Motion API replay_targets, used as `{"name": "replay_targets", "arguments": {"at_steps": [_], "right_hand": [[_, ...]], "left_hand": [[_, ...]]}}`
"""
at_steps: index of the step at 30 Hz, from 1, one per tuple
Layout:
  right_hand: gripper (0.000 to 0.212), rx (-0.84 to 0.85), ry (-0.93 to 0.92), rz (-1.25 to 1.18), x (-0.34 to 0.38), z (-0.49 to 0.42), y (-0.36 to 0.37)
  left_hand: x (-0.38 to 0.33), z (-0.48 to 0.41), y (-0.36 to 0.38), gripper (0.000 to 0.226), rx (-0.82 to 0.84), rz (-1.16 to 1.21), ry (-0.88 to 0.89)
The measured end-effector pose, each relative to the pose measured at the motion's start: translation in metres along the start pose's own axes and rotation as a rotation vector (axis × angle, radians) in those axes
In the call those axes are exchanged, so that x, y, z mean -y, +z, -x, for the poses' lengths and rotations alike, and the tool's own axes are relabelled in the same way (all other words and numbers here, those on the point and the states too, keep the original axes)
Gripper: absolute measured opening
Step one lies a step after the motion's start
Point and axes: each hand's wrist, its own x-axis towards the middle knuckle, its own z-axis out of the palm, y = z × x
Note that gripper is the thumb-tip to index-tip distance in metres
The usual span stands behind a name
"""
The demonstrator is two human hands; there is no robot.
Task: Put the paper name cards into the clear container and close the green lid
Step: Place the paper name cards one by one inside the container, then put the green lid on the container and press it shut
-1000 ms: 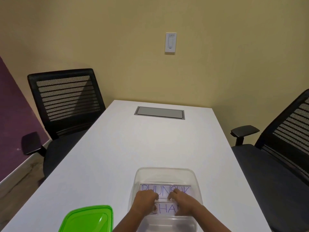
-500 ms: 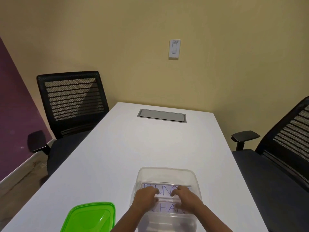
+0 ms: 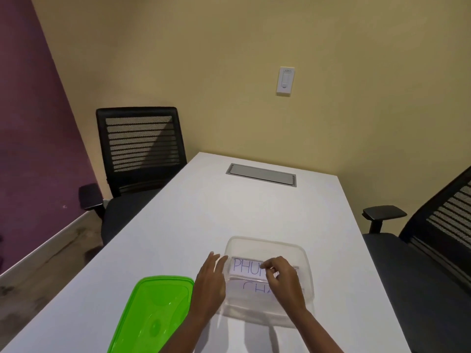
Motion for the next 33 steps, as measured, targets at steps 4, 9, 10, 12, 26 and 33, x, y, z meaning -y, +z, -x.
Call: {"name": "replay_targets", "arguments": {"at_steps": [4,9,10,12,26,33], "right_hand": [[0.028,0.048,-0.037,-0.04,0.022,0.021,0.022],[0.022,0.174,-0.07,-0.085,0.041,0.046,0.055],[0.022,0.209,-0.07,-0.078,0.044,0.051,0.063],[0.022,0.304,-0.057,-0.046,0.049,0.061,0.076],[0.039,0.827,0.318,0.107,0.056,0.111,0.139],[0.029,0.748,0.618,-0.158,0.055,0.111,0.148]], "left_hand": [[0.01,0.026,-0.014,0.054,-0.005,-0.127,-0.046],[0.04,0.06,-0.017,0.055,0.006,-0.163,-0.195],[0.046,0.067,-0.016,0.055,0.056,-0.143,-0.264],[0.062,0.082,-0.013,0.057,0.145,-0.15,-0.407],[0.114,0.157,-0.024,0.06,0.299,-0.074,-0.918],[0.116,0.167,-0.026,0.057,0.35,0.028,-0.904]]}}
